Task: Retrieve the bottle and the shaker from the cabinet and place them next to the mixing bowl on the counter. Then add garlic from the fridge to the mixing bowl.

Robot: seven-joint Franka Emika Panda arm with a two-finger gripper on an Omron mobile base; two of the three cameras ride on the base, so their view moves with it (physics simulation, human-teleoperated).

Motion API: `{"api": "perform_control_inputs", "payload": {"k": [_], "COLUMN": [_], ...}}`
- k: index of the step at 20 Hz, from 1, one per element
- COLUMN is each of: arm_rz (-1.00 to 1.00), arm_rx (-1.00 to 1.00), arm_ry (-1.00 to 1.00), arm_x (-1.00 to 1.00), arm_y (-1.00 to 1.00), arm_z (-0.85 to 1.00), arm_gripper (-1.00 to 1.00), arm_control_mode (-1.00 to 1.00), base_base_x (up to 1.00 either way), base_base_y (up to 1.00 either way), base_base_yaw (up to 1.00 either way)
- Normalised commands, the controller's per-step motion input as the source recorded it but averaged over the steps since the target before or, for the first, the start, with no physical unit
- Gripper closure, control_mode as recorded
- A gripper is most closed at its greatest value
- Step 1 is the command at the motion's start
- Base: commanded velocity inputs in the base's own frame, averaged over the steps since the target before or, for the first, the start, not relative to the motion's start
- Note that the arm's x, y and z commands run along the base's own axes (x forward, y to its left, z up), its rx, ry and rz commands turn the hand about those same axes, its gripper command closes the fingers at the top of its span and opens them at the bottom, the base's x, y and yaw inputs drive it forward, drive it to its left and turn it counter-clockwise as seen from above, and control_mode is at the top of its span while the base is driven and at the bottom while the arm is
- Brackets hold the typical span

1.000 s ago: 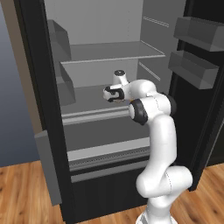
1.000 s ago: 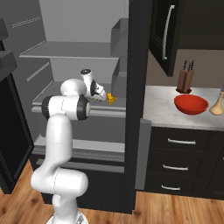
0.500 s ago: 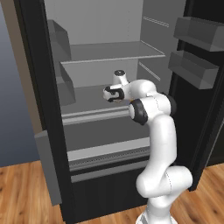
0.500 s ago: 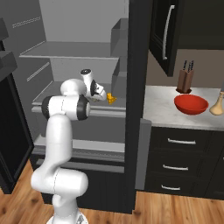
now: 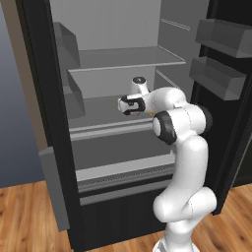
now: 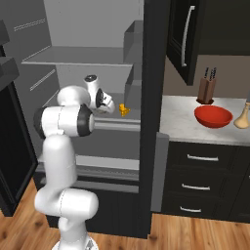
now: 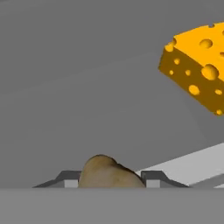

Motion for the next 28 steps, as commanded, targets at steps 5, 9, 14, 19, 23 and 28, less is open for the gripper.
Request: {"api": "perform_control_inputs", "payload": {"k": [5, 9, 14, 19, 23, 28], "arm_rz": [0.00, 0.00, 0.00, 0.01, 0.05, 0.11], "arm_rx": [0.07, 0.05, 0.00, 0.00, 0.00, -0.01], "arm_ry": [-0.12, -0.05, -0.01, 0.00, 0.00, -0.01], "arm_x": [-1.00, -1.00, -0.99, -0.96, -1.00, -0.84], "arm_y": [0.00, 0.00, 0.00, 0.00, 0.00, 0.02], "arm_z": [0.33, 0.59, 0.90, 1.00, 1.00, 0.96], "arm_gripper": [1.00, 1.00, 1.00, 1.00, 1.00, 1.00], "arm_control_mode": [-1.00, -1.00, -1.00, -1.00, -1.00, -1.00], "base_base_x": [0.00, 0.00, 0.00, 0.00, 0.00, 0.00], "base_base_y": [0.00, 0.00, 0.00, 0.00, 0.00, 0.00], "base_base_yaw": [0.00, 0.00, 0.00, 0.00, 0.00, 0.00]}}
